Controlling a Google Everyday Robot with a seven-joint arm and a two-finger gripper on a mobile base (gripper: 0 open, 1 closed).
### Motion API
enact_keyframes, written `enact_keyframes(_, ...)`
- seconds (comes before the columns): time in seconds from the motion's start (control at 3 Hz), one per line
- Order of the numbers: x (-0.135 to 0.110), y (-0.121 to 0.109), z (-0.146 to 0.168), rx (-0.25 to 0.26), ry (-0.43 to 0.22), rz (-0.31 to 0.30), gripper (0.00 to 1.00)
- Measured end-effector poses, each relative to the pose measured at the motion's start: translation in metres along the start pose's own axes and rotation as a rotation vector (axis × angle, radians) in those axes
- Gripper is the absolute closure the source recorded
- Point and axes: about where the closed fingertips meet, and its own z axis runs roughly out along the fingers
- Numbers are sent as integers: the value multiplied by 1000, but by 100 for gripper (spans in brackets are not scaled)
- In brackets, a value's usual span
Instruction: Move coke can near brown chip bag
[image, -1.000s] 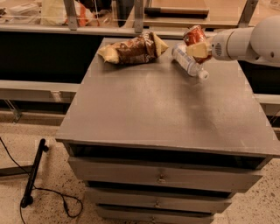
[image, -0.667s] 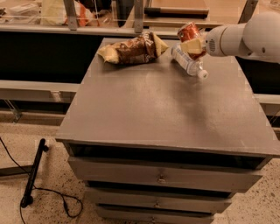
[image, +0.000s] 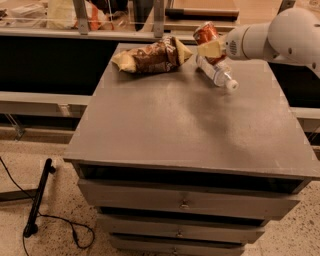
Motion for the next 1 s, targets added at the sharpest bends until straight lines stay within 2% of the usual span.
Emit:
enact_keyframes(0.67,10,22,28,-59,34,11,100)
enact_keyframes(1.0,25,29,41,-62,77,19,100)
